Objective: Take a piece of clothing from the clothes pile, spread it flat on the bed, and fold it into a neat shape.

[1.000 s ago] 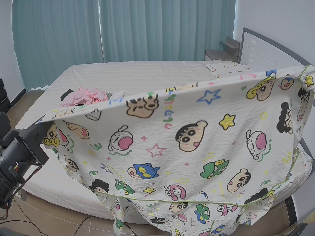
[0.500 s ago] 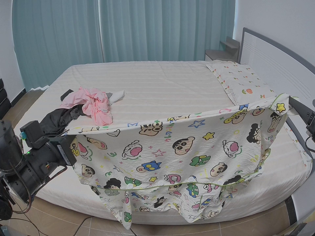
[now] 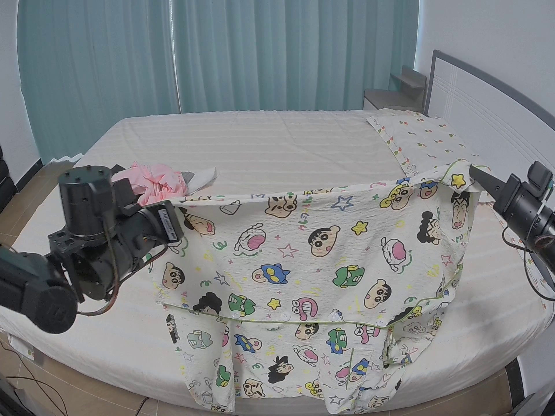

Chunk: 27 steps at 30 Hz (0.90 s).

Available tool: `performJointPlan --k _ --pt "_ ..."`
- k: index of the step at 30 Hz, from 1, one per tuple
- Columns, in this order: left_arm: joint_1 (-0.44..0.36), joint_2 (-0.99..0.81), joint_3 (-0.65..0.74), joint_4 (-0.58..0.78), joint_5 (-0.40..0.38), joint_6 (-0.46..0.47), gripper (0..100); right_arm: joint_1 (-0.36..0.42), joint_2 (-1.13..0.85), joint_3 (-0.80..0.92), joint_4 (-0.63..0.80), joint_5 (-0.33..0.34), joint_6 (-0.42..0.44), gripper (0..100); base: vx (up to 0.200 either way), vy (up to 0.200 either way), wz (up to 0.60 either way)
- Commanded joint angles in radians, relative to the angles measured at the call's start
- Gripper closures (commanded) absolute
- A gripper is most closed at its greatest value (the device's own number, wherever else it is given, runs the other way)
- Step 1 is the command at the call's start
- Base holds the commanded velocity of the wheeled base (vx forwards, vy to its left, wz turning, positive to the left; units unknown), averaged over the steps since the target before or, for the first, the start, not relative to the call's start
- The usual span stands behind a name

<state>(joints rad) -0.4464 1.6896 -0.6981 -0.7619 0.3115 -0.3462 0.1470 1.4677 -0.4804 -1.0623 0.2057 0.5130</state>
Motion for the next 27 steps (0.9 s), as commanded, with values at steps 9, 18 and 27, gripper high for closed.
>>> performJointPlan --k 9,18,27 --pt "0.017 0.575 -0.386 0.001 0.012 0.006 100 -0.049 0.488 -0.133 -0.163 -0.009 -0.001 100 0.133 0.0 0.0" --pt "0.058 0.792 -0.606 0.012 0.051 0.003 100 -0.049 0.726 -0.248 -0.211 -0.014 -0.001 100 0.0 0.0 0.0" --pt "0.104 0.944 -0.752 0.024 0.092 0.004 100 -0.04 0.938 -0.441 -0.189 -0.028 0.004 0 0.0 0.0 0.0"
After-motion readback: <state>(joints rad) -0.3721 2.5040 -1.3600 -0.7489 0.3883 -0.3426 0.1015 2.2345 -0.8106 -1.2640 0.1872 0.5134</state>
